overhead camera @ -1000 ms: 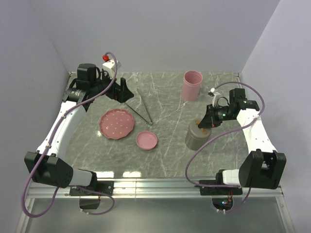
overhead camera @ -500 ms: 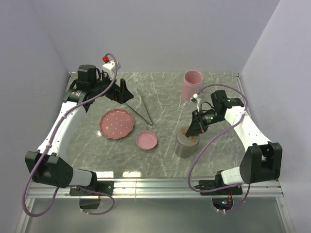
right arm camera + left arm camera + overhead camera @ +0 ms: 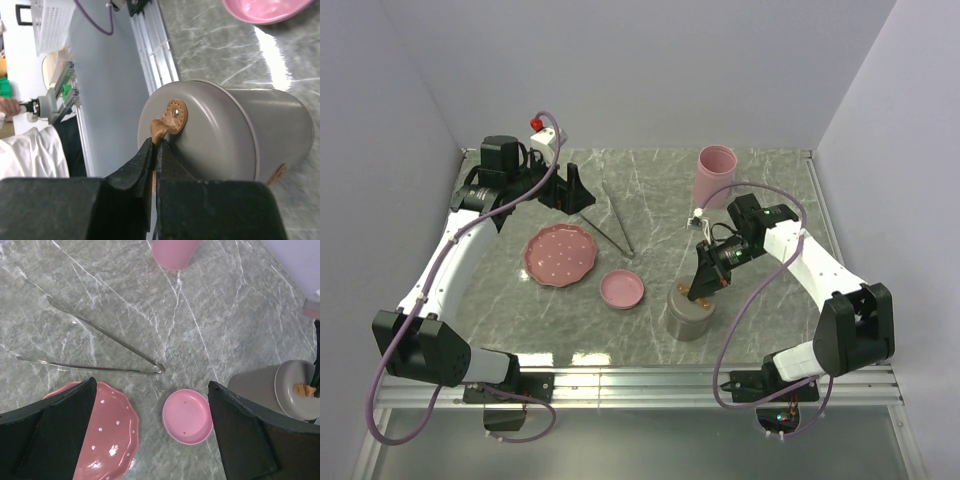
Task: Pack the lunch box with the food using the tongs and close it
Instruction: Move the lunch box
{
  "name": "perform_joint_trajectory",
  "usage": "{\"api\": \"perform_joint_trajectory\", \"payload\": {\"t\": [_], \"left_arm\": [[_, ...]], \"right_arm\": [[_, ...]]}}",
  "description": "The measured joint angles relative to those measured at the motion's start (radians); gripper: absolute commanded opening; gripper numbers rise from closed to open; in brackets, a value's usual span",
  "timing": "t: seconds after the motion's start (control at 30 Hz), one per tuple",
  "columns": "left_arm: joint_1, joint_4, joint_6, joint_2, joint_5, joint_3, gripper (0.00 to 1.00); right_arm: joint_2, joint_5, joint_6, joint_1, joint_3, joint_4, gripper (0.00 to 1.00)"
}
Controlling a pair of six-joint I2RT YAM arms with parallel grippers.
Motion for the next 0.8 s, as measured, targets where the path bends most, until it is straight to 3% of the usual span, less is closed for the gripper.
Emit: {"api": "perform_joint_trajectory", "payload": {"t": [0.23,0.4,0.5,0.8], "left_arm": [[0.006,0.005,-0.001,0.0,0.006,0.0,0.99],[0.011,0.01,0.001,0.0,0.013,-0.009,0.99],[0.011,0.014,0.004,-0.001,0.013,-0.032,0.99],[0.011,0.02,0.041,-0.04,0.016,-0.079,0.99]], "right_arm": [[0.0,-0.006,0.019,0.023,-0.007,0.004,0.01],[-0.008,0.004,0.043,0.024,-0.007,0.009,0.28],[-0.032,0.015,0.072,0.027,-0.006,0.02,0.38],[-0.132,0.141,0.146,0.032,0.003,0.078,0.54]]}}
